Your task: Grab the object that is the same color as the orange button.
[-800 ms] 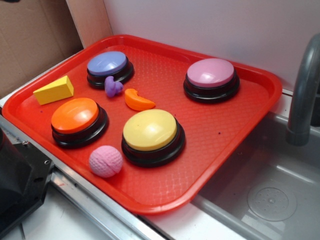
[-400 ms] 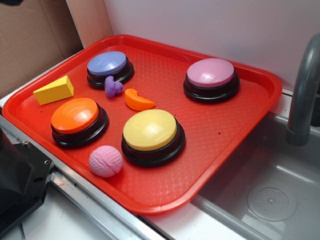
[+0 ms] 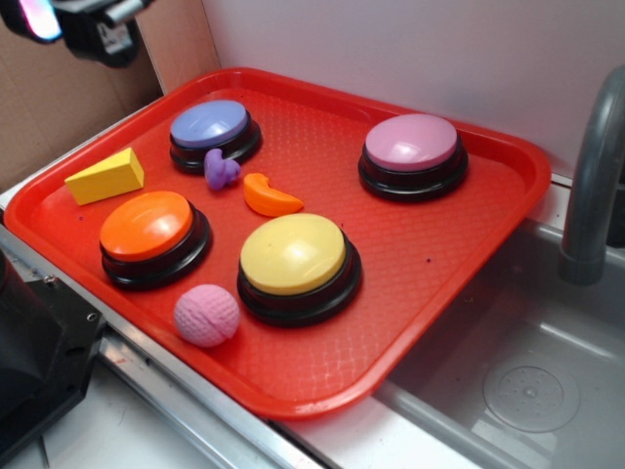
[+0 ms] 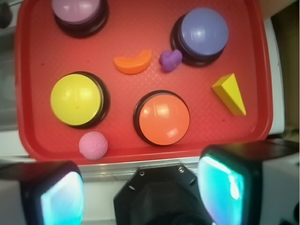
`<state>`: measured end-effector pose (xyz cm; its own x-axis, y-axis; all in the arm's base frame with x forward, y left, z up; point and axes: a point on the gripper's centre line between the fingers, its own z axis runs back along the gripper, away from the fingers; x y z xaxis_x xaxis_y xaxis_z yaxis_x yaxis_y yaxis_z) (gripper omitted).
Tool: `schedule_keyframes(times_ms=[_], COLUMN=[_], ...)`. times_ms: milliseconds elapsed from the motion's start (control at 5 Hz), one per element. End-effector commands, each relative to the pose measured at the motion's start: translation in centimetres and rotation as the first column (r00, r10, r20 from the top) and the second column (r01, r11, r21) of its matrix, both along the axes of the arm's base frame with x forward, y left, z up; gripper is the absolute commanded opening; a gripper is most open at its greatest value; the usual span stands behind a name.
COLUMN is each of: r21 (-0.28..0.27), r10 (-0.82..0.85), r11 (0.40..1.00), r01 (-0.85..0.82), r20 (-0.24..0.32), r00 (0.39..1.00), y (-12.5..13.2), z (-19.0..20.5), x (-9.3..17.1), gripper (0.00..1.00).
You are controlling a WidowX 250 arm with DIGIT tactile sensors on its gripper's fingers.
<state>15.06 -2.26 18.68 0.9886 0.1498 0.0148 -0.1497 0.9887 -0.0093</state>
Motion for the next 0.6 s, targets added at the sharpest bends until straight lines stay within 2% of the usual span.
schedule_keyframes(times_ms=[0,200,400], r21=[0.086,0.108,0.083], r10=[0.219,0.291,0.356], r11=[0.972,0.950,0.930], r01=[-0.219,-0.293,-0.358], r20=[0.013,0.034,0.033], r00=[0.976,0.956,0.934], y=[0.7,1.8,2.8], z=[-3.6,-6.1,-8.4], x=[4.8,6.6,7.7], gripper=[1.00,1.00,1.00])
